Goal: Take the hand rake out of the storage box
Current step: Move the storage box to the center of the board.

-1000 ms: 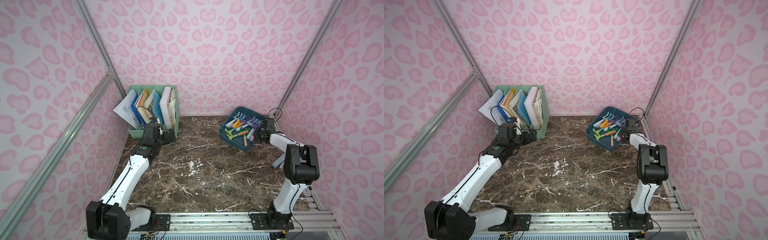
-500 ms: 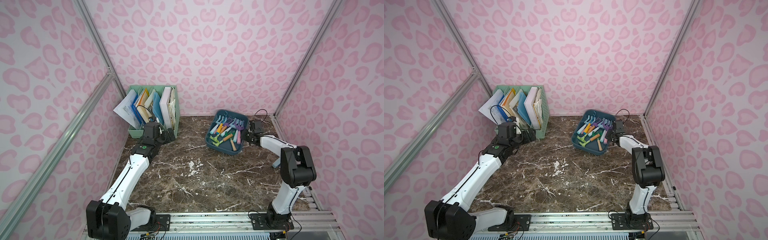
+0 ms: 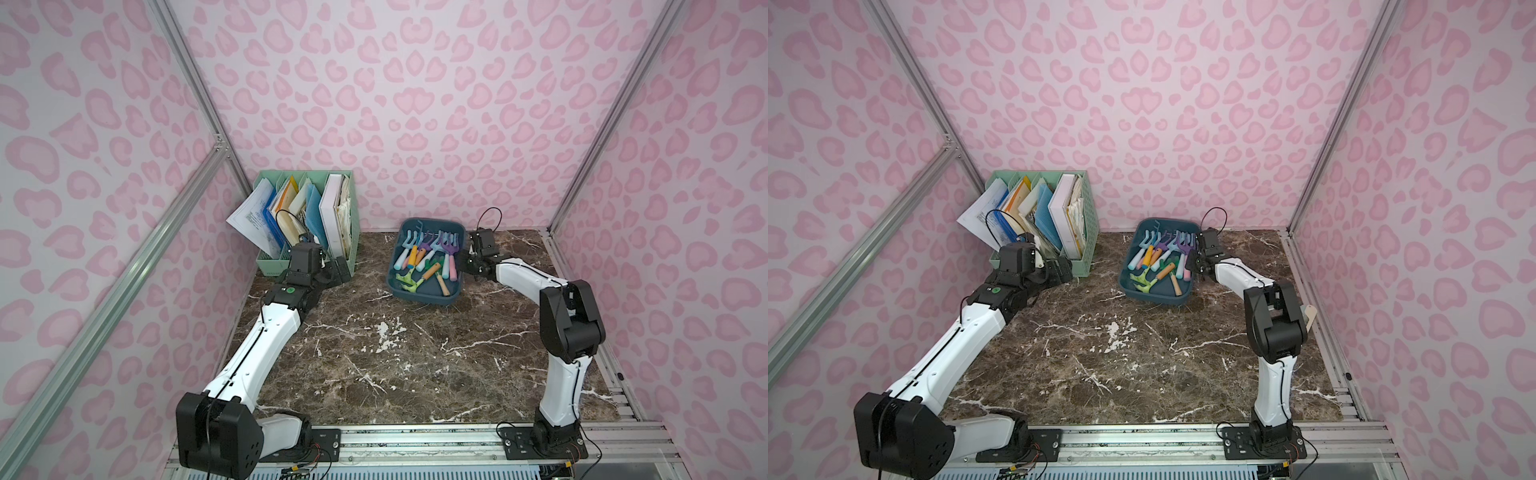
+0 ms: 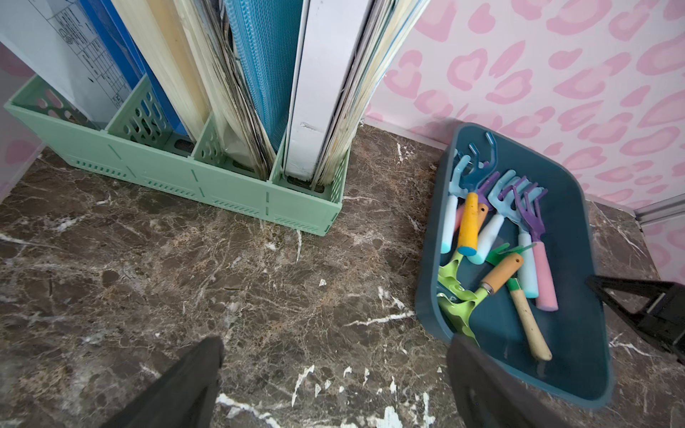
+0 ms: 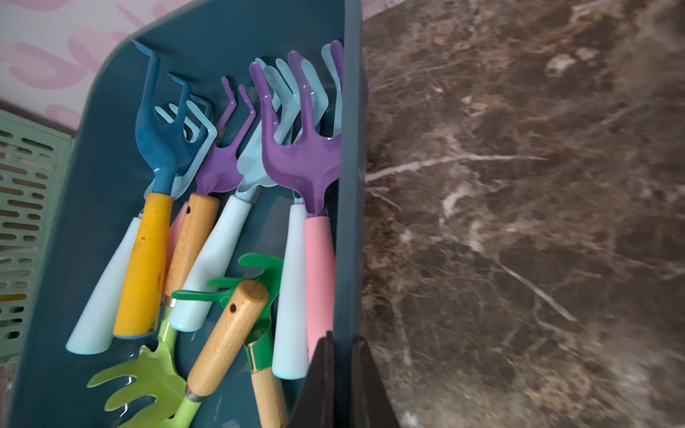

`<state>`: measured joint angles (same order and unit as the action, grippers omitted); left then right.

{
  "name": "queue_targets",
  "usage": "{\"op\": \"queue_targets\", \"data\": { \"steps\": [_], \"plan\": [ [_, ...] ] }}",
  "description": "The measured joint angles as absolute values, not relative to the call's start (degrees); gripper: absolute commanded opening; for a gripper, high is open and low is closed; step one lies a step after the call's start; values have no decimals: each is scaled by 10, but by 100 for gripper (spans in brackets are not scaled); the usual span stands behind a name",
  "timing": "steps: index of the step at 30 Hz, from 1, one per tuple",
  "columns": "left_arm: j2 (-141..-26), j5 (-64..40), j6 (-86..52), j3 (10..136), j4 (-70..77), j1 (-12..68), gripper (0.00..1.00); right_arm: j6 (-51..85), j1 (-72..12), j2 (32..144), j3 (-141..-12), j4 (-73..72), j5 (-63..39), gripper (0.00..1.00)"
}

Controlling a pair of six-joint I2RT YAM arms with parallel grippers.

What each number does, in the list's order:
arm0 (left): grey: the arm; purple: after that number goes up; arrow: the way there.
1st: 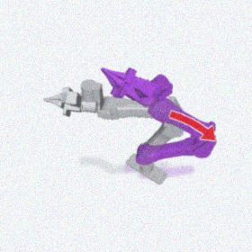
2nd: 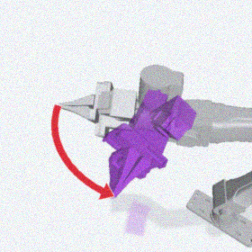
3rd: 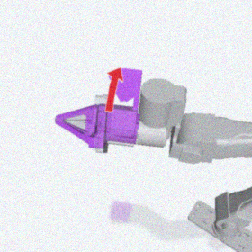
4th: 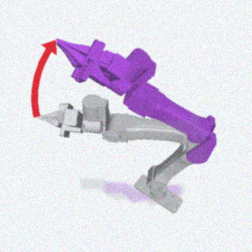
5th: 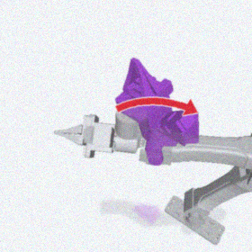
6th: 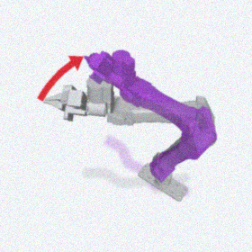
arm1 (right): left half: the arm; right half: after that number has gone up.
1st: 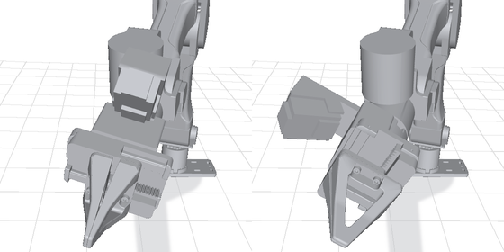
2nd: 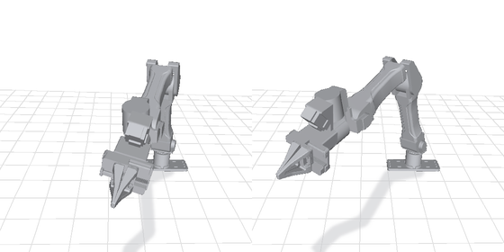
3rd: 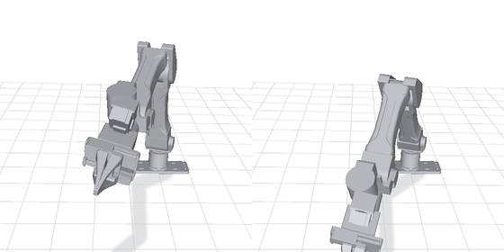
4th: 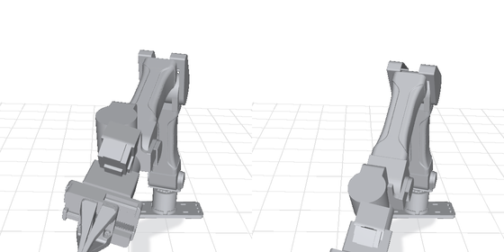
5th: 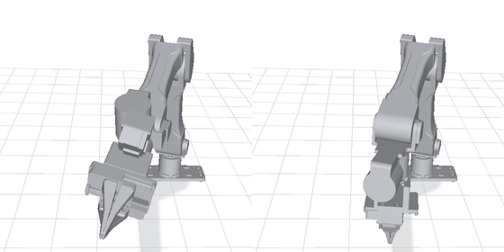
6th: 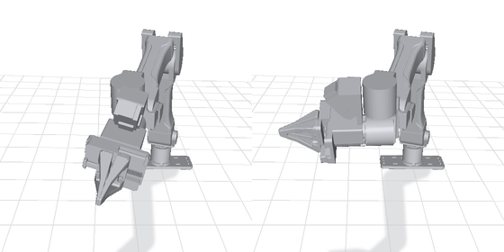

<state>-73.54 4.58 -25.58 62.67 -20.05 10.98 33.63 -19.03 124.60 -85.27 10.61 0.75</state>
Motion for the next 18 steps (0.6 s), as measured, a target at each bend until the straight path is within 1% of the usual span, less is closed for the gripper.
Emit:
{"op": "queue_targets", "data": {
  "steps": [4, 12, 17, 18],
  "plan": [
    [-746, 43, -256, 632, -202, 110, 98, 313, -202, 1288, -932, 142, 8, 0],
    [-791, 37, -270, 667, -213, 114, 98, 294, -208, 1336, -990, 158, -2, 0],
    [-839, 29, -273, 713, -222, 135, 98, 291, -216, 1362, -1018, 171, -6, 0],
    [-854, 25, -273, 727, -227, 142, 97, 290, -217, 1367, -1026, 172, -7, 3]
  ]
}}
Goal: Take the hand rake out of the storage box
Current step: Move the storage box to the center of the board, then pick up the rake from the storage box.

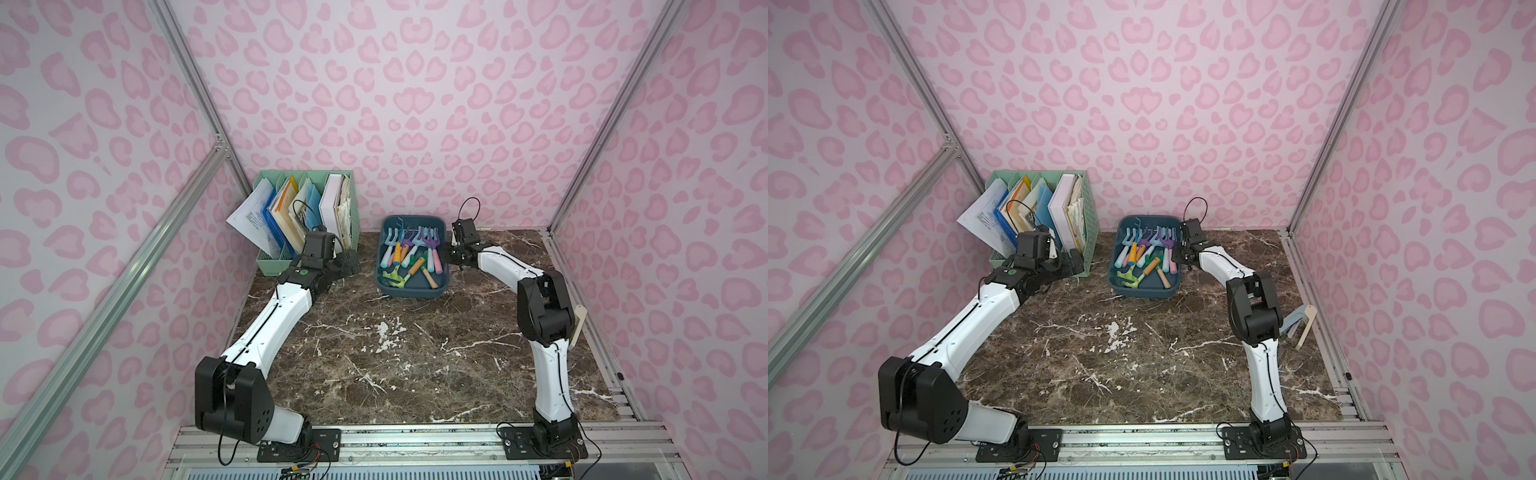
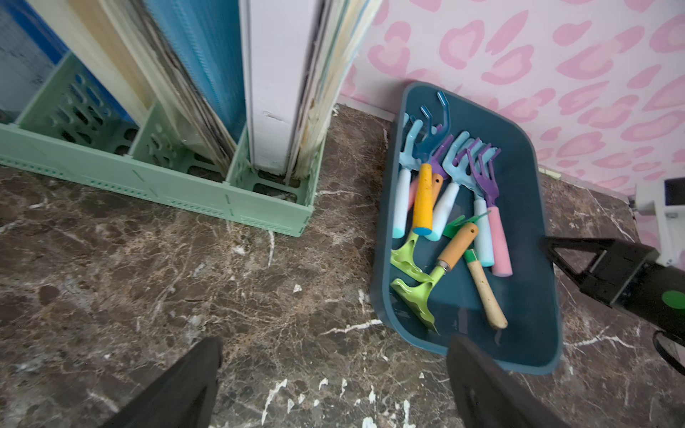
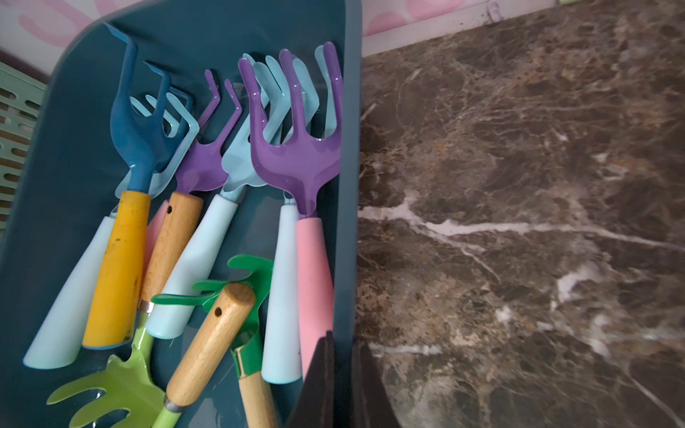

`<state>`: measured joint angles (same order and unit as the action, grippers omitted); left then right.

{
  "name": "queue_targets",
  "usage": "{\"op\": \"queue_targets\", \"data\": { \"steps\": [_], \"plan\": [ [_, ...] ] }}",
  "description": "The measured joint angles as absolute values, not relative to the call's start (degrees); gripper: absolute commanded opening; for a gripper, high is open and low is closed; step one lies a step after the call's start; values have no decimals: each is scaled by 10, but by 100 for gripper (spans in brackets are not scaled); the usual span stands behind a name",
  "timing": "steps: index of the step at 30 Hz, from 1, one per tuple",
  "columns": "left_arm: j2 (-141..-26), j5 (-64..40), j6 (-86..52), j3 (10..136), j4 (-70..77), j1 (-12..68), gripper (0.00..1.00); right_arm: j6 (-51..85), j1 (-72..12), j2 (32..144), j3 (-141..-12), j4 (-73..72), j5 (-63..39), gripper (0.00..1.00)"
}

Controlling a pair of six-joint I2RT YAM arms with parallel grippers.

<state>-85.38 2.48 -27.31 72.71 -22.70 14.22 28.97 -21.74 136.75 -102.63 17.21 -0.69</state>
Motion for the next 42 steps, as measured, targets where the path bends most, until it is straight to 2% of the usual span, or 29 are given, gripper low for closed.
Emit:
{"op": "queue_targets", "data": {
  "steps": [3, 8, 10, 13, 15, 19, 21, 25, 42],
  "plan": [
    [-911, 23, -273, 787, -249, 164, 93, 285, -220, 1372, -1038, 181, -6, 14],
    [-1046, 31, -269, 936, -304, 202, 85, 268, -220, 1316, -1003, 184, 19, 51],
    [-1101, 36, -268, 998, -331, 212, 80, 267, -215, 1268, -960, 172, 30, 70],
    [-1190, 42, -266, 1104, -375, 222, 78, 260, -208, 1199, -889, 146, 39, 89],
    [-1237, 44, -265, 1163, -404, 225, 76, 257, -201, 1165, -849, 133, 39, 96],
    [-1324, 43, -247, 1260, -435, 230, 64, 253, -191, 1119, -789, 115, 37, 98],
    [-1362, 43, -239, 1308, -452, 230, 61, 253, -190, 1104, -768, 101, 34, 98],
    [-1414, 43, -234, 1372, -465, 231, 58, 250, -188, 1102, -750, 91, 23, 98],
    [-1503, 38, -223, 1437, -430, 232, 49, 241, -181, 1116, -739, 67, -4, 98]
  ]
}}
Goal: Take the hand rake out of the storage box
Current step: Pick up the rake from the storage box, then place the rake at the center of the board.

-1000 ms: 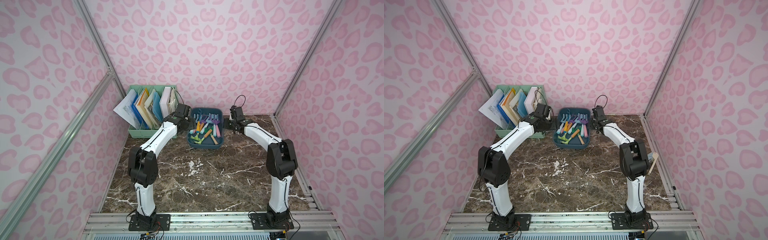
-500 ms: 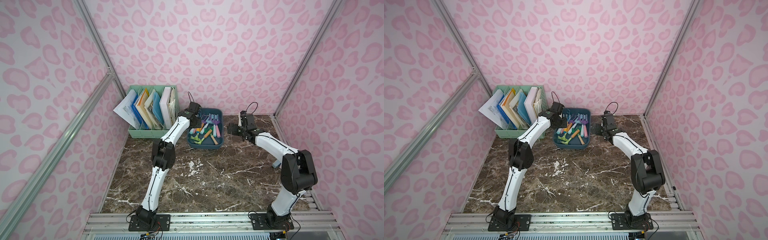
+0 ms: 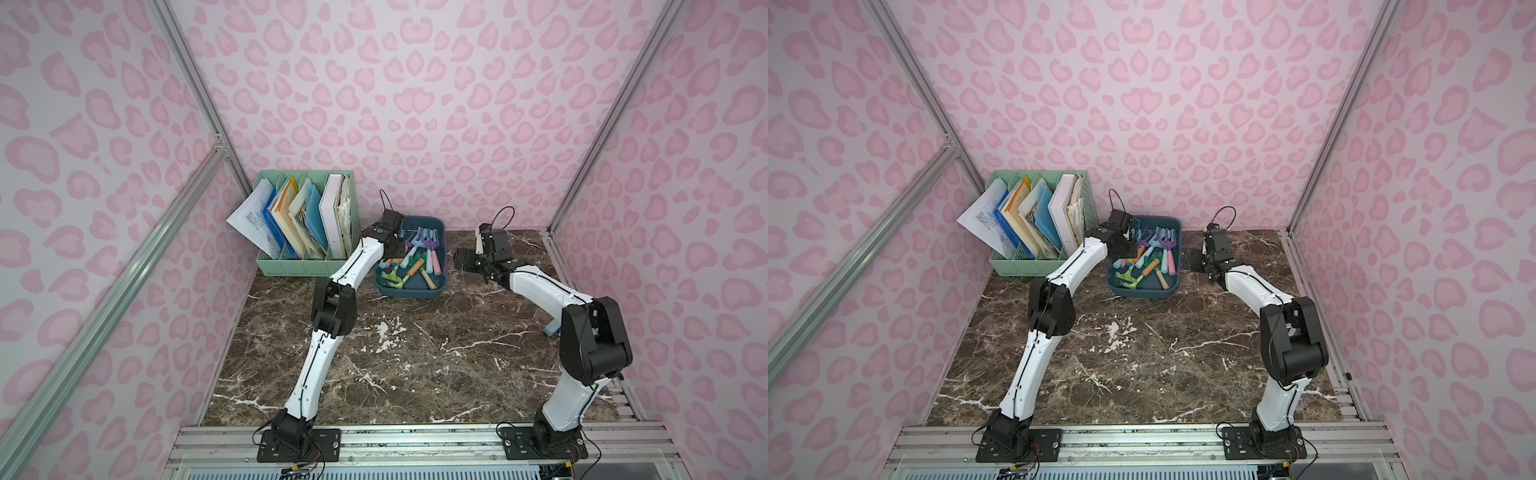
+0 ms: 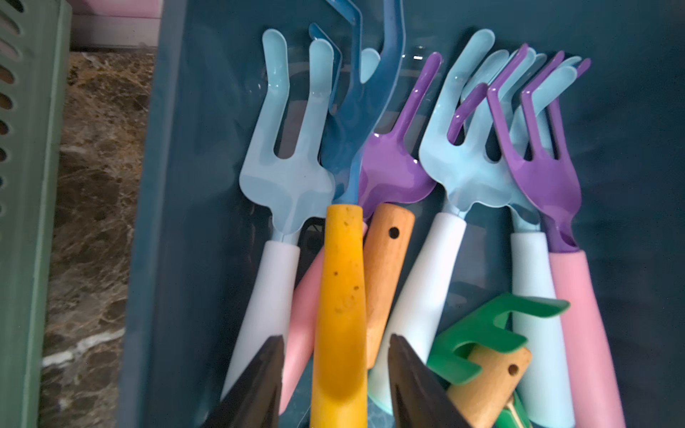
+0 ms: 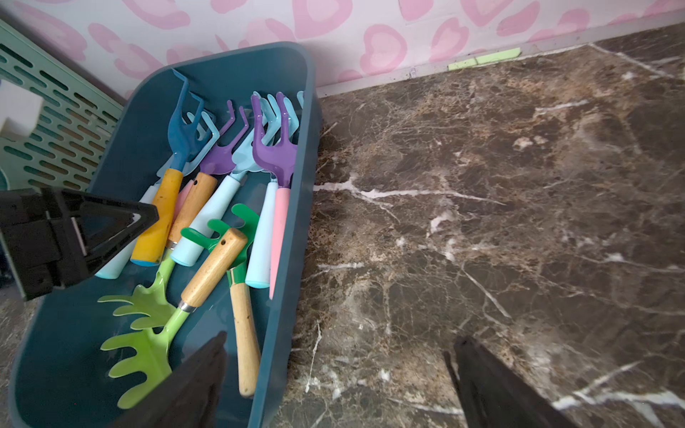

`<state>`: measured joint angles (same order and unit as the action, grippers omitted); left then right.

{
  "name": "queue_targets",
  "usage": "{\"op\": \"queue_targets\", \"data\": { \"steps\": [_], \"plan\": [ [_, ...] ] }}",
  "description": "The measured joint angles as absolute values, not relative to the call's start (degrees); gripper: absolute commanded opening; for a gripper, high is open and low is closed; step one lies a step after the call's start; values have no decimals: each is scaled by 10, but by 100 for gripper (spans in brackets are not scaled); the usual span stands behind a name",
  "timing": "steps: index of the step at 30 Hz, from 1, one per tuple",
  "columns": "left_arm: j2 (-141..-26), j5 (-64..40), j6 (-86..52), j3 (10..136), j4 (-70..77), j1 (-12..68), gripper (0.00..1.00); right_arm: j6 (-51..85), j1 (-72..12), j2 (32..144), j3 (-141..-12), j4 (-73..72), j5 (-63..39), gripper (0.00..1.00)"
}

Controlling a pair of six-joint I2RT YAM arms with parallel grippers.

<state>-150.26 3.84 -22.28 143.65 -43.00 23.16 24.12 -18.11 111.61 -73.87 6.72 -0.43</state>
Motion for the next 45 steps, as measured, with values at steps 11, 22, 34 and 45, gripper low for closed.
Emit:
{"op": "queue_targets", "data": {
  "steps": [11, 22, 34, 45],
  "plan": [
    [-1520, 58, -219, 1437, -425, 243, 30, 240, -178, 1132, -739, 65, -13, 98],
    [-1486, 112, -213, 1434, -473, 249, 0, 240, -176, 1125, -733, 62, -17, 98],
    [-1258, 280, -219, 1275, -579, 313, 0, 251, -175, 1100, -720, 67, -11, 98],
    [-974, 402, -405, 823, -674, 322, 0, 268, -184, 1039, -668, 72, -21, 98]
  ]
}}
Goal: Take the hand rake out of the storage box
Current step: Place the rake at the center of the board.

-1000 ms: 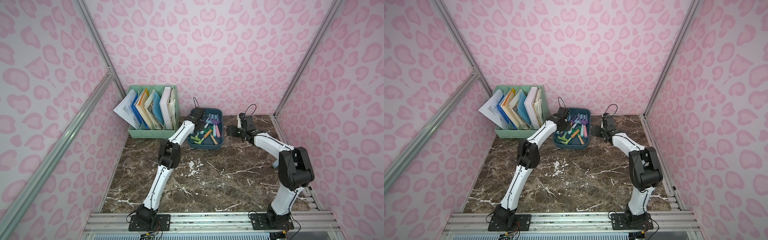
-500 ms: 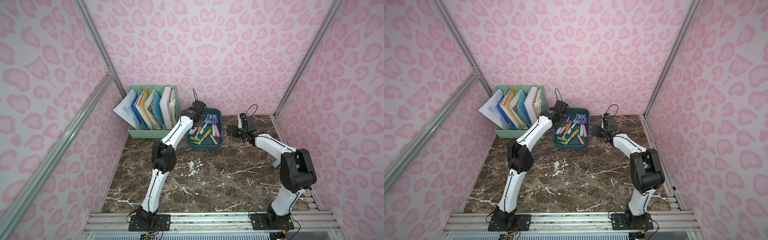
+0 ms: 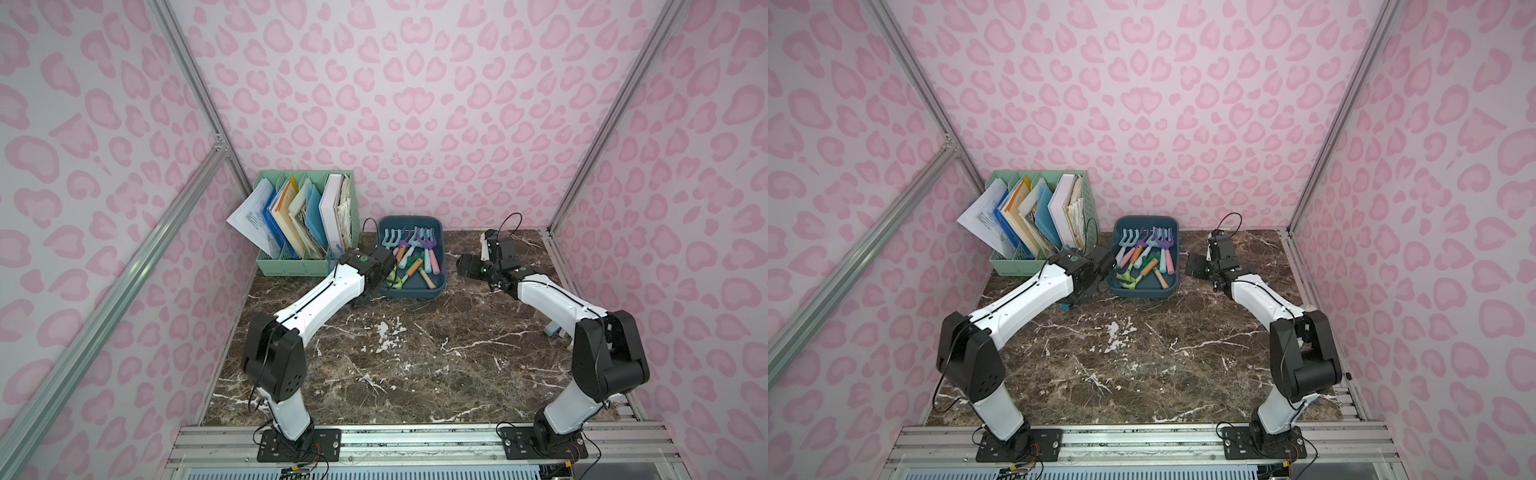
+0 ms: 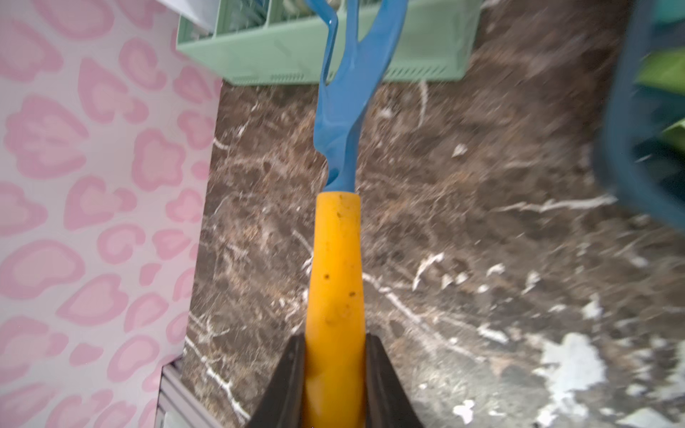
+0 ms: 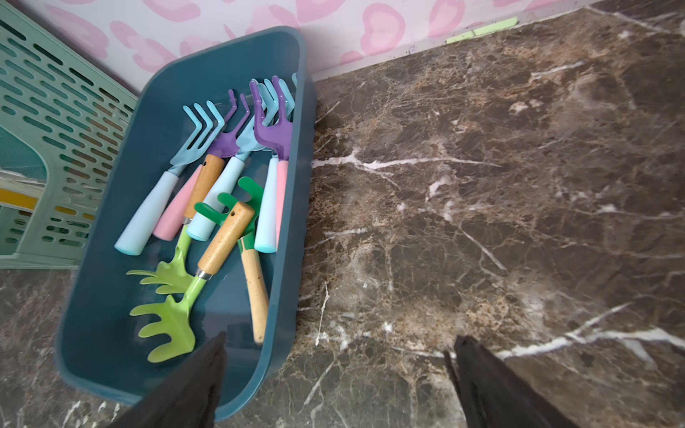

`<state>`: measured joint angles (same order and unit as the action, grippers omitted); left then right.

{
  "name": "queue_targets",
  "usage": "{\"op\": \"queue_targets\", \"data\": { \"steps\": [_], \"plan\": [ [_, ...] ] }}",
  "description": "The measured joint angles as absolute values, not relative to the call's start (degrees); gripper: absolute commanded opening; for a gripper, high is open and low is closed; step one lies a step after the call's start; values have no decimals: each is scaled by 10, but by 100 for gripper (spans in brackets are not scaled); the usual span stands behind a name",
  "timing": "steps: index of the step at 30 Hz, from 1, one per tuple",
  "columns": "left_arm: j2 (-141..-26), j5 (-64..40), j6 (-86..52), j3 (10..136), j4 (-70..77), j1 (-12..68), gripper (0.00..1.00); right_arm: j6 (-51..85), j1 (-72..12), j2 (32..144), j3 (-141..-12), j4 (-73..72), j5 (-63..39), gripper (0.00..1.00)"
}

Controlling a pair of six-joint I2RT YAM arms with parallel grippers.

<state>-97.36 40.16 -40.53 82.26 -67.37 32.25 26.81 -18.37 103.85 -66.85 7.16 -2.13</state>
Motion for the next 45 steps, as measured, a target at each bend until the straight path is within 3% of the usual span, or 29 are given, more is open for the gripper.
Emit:
{"op": "queue_targets", "data": {
  "steps": [10, 25, 29, 36, 39, 45],
  "plan": [
    [-927, 409, -490, 633, -648, 323, 0, 272, -200, 1008, -652, 71, -15, 98],
    [-1018, 371, -580, 597, -651, 343, 0, 272, -205, 1020, -655, 75, -3, 98],
    [-1040, 369, -610, 607, -666, 355, 12, 272, -206, 1025, -657, 75, -2, 98],
    [-1023, 367, -631, 598, -671, 356, 51, 272, -206, 1027, -657, 75, 2, 98],
    [-991, 369, -632, 595, -674, 356, 73, 272, -206, 1028, -657, 75, 4, 98],
    [-918, 376, -642, 591, -684, 356, 75, 271, -206, 1028, -657, 75, 8, 98]
  ]
}}
